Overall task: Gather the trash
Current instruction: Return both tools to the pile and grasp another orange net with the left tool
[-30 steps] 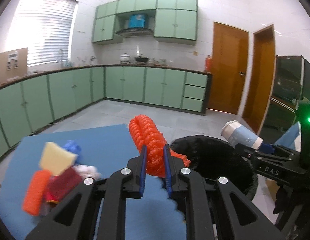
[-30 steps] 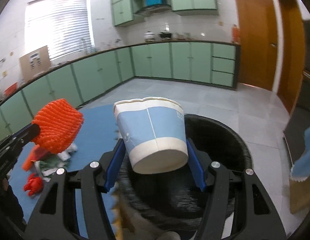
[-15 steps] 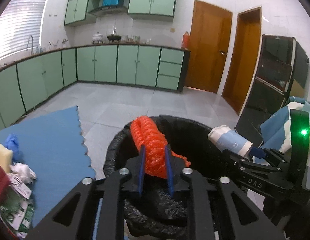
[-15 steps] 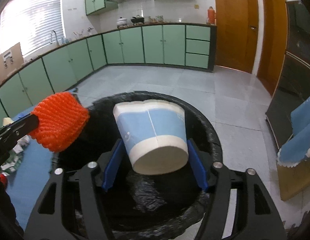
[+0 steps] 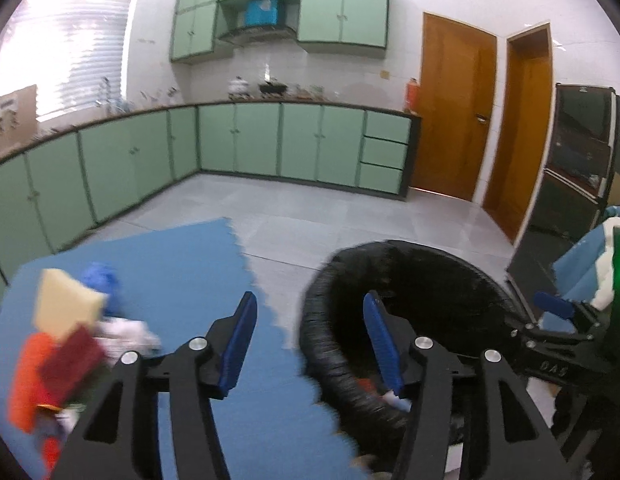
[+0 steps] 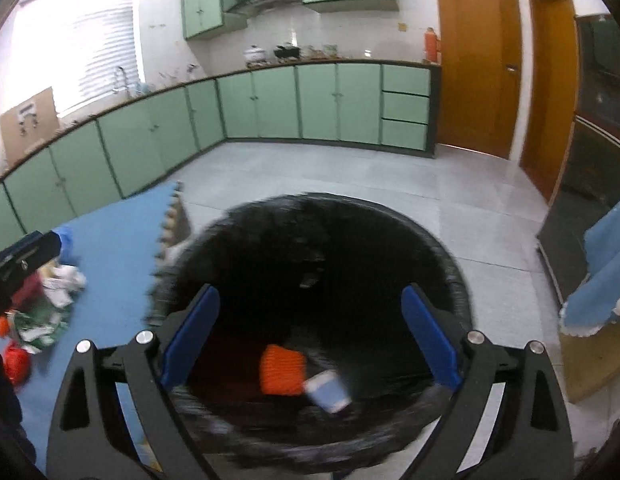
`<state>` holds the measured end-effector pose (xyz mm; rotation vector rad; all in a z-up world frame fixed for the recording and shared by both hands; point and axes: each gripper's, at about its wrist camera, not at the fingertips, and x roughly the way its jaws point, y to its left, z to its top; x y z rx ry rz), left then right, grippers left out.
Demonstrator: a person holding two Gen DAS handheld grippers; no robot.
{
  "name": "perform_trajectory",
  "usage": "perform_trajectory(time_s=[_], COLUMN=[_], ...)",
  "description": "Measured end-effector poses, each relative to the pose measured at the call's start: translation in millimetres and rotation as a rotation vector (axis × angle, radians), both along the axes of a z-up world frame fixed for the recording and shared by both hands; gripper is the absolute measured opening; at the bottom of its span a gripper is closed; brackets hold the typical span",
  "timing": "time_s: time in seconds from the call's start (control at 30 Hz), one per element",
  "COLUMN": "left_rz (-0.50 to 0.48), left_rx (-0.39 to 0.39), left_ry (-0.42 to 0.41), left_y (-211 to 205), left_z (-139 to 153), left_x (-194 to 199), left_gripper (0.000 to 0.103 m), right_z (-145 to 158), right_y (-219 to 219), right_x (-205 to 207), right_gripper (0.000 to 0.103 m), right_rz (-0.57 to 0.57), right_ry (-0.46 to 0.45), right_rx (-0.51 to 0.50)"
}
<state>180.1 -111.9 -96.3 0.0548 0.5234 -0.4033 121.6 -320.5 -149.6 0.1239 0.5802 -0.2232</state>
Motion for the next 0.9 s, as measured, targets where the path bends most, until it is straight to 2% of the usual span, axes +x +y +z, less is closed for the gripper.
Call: perform_trajectory(time_s=[0.17, 0.33, 0.5, 0.7, 0.9], left_rz=[0.117, 0.254, 0.363, 0.420, 0.408], left_rx=[0.028, 0.078, 0.129, 0.129, 0.132], left_ry=[-0.048, -0.090, -0.062, 0.006, 0.039], left_y=[66, 136, 192, 229, 229], left_z=[14, 14, -2, -28, -49], left_x=[-20, -36, -42, -44, -39], left_gripper=[0.056, 0.056, 0.056, 0.056, 0.056], right_z=[14, 22, 22, 5, -6], right_y=[58, 117, 173, 231, 261], right_x=[1, 10, 20, 29, 33], right_gripper=[0.090, 0.090, 0.090, 0.090, 0.085], right_rz=[0.090, 0.198, 0.270, 0.363, 0.411], right_ry=[-0.040, -0.051, -0.055, -0.020, 0.007], right_rx=[0.016, 0.033, 0.035, 0.047, 0.016])
